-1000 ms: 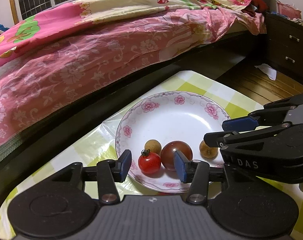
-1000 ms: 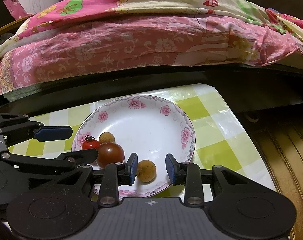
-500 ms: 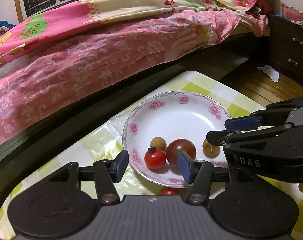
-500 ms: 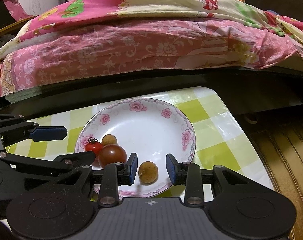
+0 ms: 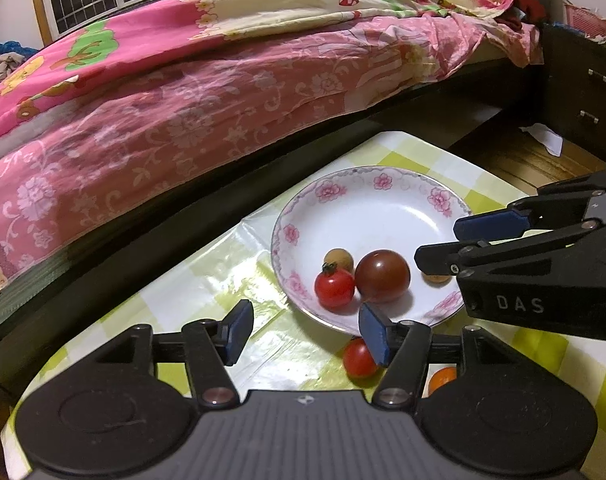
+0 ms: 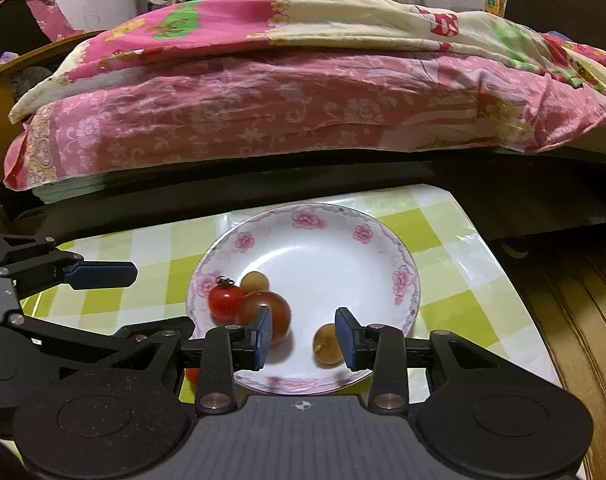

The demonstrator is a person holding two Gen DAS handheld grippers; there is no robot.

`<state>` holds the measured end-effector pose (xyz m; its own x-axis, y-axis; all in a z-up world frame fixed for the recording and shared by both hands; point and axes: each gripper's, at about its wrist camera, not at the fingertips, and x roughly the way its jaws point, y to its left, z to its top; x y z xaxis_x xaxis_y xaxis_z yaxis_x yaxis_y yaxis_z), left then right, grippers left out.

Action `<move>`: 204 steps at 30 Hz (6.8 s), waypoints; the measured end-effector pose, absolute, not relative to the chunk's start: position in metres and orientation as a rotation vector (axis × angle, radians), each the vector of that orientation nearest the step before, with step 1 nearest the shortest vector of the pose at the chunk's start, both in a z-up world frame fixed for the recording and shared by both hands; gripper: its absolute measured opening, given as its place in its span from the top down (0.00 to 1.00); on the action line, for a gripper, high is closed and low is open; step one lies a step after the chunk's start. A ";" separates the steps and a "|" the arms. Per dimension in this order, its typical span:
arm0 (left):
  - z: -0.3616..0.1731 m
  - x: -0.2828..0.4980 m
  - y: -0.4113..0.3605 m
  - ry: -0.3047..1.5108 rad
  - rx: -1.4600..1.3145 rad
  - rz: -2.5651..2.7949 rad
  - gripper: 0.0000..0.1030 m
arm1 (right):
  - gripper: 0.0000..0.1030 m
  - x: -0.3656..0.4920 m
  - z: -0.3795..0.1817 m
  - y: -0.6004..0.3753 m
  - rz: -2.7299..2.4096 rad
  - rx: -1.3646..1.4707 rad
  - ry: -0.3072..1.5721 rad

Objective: Organize fruits
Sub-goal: 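Withdraw both tools from the plate toward the small oranges, then grasp a small orange with the left tool while right grasps another orange, then carry both held oranges over the white plate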

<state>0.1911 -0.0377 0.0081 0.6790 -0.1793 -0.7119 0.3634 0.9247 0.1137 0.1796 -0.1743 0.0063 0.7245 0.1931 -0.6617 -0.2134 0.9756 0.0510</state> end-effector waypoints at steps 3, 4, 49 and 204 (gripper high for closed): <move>0.009 0.189 -0.033 0.767 0.254 -0.305 0.35 | 0.68 0.176 0.007 -0.170 0.234 -0.034 0.728; 0.008 0.188 -0.032 0.768 0.256 -0.304 0.35 | 0.68 0.175 0.007 -0.169 0.237 -0.037 0.729; -0.009 0.162 -0.014 0.852 0.322 -0.325 0.34 | 0.67 0.138 -0.007 -0.151 0.320 -0.110 0.821; -0.013 0.213 -0.055 0.837 0.223 -0.434 0.61 | 0.75 0.190 -0.014 -0.188 0.276 -0.046 0.846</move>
<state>0.2128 -0.0551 -0.0133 0.5892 -0.2827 -0.7569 0.4555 0.8900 0.0222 0.1896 -0.1885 -0.0139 0.6299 0.2226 -0.7441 -0.2590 0.9634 0.0690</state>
